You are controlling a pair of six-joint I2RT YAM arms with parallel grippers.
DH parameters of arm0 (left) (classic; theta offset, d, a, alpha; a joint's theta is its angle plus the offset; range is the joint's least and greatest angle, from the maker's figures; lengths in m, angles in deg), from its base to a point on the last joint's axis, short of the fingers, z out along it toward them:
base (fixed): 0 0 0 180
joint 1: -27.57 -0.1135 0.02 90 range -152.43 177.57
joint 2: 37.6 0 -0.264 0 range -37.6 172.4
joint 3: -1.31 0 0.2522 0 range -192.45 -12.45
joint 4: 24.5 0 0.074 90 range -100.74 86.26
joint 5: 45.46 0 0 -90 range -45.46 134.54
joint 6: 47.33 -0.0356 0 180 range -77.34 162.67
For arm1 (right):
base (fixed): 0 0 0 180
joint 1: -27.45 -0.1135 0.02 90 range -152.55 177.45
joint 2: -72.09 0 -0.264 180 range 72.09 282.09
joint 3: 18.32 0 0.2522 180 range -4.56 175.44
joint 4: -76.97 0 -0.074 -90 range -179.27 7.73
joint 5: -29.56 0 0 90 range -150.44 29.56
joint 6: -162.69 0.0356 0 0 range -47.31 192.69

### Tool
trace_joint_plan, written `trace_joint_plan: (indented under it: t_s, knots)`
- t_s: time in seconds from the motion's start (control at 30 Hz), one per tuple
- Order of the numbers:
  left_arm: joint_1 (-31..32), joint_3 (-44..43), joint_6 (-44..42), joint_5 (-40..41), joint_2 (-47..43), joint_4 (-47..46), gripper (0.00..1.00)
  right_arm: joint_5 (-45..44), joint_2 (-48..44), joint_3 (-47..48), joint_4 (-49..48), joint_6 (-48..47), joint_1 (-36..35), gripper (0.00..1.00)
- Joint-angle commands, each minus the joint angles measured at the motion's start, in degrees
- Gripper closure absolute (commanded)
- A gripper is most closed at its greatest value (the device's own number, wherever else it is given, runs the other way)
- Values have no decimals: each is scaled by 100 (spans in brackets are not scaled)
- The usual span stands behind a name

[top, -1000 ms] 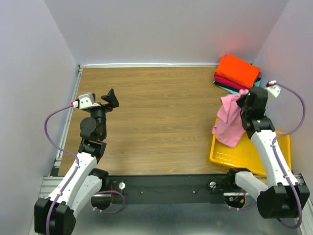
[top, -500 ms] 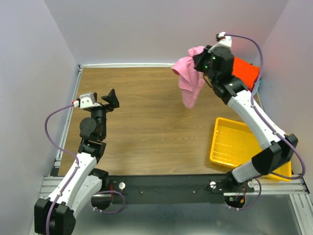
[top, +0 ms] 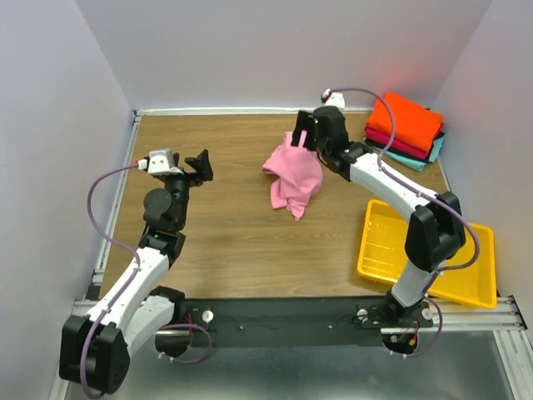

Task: Fold and stack the t-shirts
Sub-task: Move the tshirt to the center of the board, then flatten the tshirt out

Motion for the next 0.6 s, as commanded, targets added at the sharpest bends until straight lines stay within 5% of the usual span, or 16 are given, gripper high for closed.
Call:
trace_joint_plan:
  t_s: [0.0, 0.3, 0.57]
  knots:
    - [174, -353, -16, -229, 695, -285, 9, -554, 43, -581, -91, 165, 22, 5]
    - [833, -977, 80, -773, 2427, -750, 11, -607, -317, -2162, -276, 631, 22, 0]
    - [1114, -1742, 704, -2284, 4334, -1480, 17, -562, -783, -2964, -478, 745, 40, 1]
